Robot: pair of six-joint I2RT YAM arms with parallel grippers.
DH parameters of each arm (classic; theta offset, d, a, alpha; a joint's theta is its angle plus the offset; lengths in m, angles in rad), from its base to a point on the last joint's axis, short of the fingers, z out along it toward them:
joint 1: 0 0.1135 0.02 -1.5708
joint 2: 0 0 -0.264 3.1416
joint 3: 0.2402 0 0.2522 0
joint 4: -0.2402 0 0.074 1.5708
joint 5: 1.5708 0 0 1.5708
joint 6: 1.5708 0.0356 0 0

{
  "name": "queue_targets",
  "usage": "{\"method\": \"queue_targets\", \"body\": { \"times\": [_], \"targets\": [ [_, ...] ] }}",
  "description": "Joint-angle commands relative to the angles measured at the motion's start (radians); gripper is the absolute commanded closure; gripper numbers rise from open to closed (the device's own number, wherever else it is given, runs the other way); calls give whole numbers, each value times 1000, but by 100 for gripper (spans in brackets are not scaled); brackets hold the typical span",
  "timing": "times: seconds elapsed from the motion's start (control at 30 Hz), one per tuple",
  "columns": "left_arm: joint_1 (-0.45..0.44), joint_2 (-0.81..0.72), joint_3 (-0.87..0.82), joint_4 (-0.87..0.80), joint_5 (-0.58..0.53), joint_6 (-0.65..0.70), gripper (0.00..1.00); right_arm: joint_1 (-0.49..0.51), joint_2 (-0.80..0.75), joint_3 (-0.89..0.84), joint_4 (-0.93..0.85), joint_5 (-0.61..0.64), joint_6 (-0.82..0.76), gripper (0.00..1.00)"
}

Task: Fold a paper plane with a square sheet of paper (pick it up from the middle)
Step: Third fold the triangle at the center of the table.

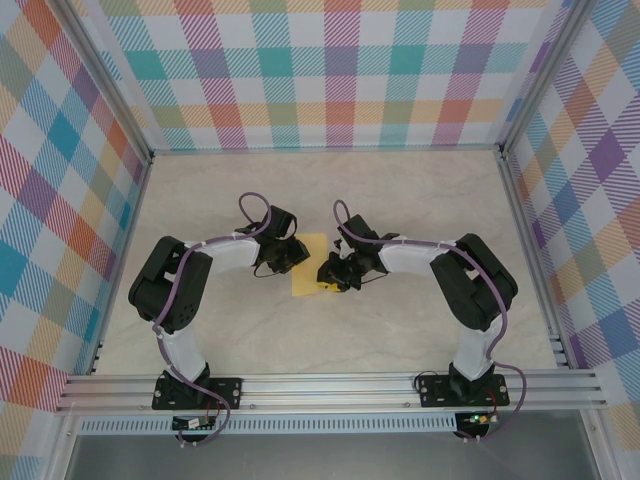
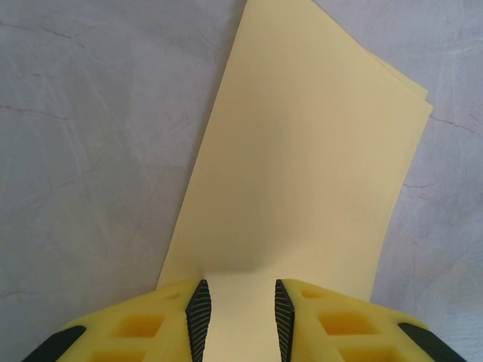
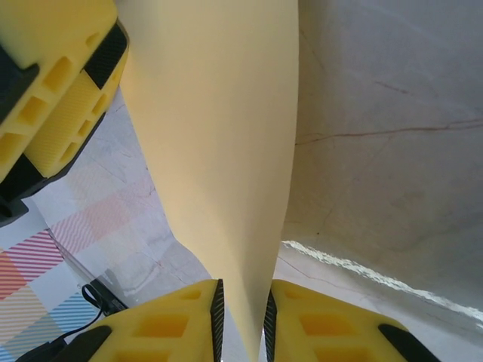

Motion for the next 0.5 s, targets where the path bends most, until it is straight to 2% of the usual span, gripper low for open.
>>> {"method": "queue_targets", "body": {
  "times": [0.0,0.17,0.3,0.47],
  "targets": [
    [-8,-9,-29,-103,-2,9,67,6,-26,-19,6,25,21,84],
    [-8,-49,-35,-58,30,28,66,6,-49,-21,-43,64,16,97],
    [-8,-74,-45,61,113,47,66,6,-73,-18,-121,53,-29,99],
    [-6,-43,-16,80,102,69,67,7,-94,-25,-196,42,-58,99]
  ]
}}
